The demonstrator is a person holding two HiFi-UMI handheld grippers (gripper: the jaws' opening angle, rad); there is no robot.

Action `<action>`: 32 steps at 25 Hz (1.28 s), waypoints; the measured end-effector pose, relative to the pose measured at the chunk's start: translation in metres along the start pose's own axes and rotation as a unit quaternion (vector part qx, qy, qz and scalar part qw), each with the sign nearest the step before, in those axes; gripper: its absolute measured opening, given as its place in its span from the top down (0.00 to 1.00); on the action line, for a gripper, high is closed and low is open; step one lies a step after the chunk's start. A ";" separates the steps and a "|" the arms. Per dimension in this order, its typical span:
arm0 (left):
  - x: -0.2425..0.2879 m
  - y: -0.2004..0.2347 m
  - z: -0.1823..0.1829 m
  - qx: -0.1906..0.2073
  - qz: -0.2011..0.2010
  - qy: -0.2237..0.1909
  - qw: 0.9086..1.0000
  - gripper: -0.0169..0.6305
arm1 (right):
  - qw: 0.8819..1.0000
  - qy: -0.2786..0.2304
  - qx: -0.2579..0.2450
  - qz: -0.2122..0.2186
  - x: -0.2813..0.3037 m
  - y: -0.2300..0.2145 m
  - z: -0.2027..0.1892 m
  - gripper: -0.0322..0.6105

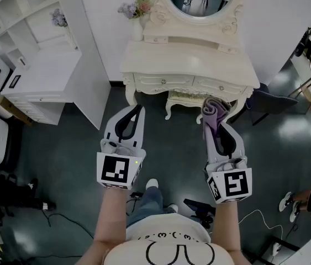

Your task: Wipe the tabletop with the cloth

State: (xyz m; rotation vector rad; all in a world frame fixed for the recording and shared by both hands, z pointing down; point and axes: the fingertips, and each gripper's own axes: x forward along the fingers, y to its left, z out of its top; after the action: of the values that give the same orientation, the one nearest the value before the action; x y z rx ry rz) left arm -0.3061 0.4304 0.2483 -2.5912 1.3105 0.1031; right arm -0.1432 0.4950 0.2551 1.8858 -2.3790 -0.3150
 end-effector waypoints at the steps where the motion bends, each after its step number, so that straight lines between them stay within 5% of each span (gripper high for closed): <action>1: 0.002 0.001 0.000 -0.006 -0.001 0.001 1.000 0.97 | 1.000 0.000 0.000 0.000 0.002 0.000 -0.001 0.83; 32: 0.121 0.180 -0.082 -0.044 0.030 0.028 0.998 0.97 | 0.998 0.026 0.017 0.049 0.244 0.009 -0.032 0.83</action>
State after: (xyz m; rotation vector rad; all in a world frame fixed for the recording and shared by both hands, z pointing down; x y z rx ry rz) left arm -0.3818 0.2124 0.2760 -2.6460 1.4342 0.1026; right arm -0.2029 0.2566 0.2742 1.7610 -2.4460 -0.2168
